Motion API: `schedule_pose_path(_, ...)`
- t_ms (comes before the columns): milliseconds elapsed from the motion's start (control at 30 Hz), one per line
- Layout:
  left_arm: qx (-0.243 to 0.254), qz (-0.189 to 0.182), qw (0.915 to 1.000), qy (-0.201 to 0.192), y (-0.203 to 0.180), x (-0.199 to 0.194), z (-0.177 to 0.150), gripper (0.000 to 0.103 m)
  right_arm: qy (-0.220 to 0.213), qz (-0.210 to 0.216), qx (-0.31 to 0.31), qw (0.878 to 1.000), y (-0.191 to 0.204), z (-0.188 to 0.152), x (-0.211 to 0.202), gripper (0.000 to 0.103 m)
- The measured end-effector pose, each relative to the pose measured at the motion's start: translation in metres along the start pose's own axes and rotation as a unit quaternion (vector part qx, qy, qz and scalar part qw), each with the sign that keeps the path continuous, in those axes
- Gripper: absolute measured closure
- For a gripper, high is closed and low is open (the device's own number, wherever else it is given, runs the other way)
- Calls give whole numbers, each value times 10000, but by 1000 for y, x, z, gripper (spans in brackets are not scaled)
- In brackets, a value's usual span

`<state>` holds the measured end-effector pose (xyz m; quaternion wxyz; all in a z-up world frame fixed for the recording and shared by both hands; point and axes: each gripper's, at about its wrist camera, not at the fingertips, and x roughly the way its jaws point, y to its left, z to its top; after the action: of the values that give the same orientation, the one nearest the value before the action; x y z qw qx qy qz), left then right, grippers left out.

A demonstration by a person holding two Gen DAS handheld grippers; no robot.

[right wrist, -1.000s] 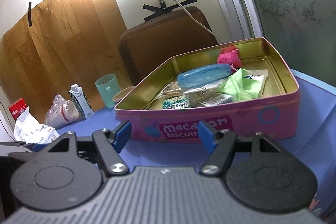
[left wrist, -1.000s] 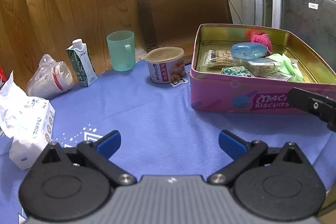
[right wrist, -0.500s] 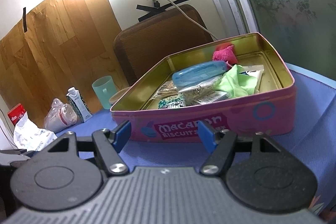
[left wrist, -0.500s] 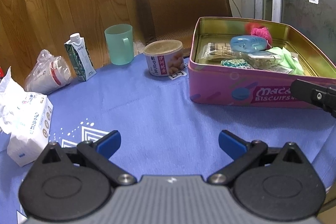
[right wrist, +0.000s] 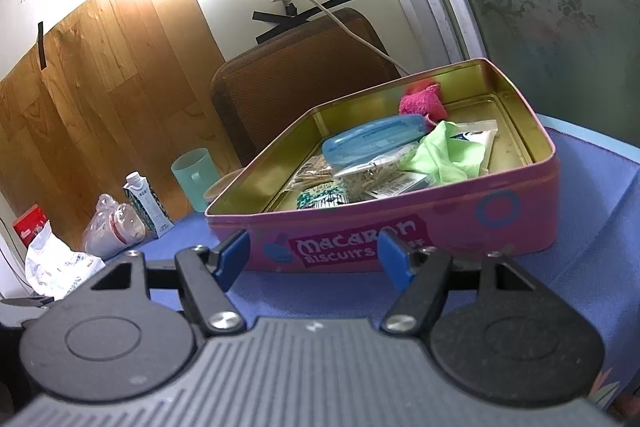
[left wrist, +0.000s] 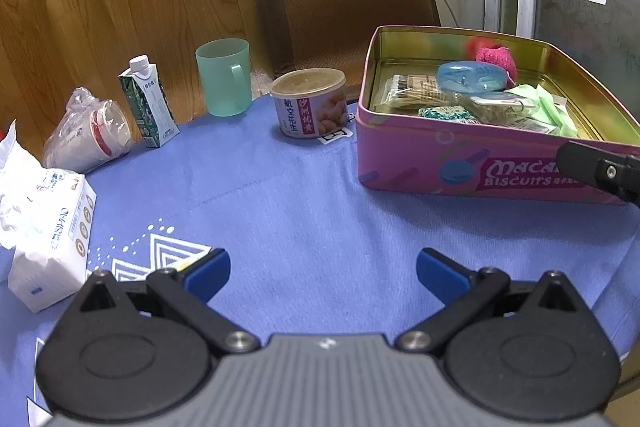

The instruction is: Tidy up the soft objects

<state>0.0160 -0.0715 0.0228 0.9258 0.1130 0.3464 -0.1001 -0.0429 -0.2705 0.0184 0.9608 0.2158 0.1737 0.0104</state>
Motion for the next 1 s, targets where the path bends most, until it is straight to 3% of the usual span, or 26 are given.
schedule_pose_path(1000, 24, 26, 10000, 38, -1, 1, 0, 0, -1, -1, 15, 10000, 1, 1, 0, 30)
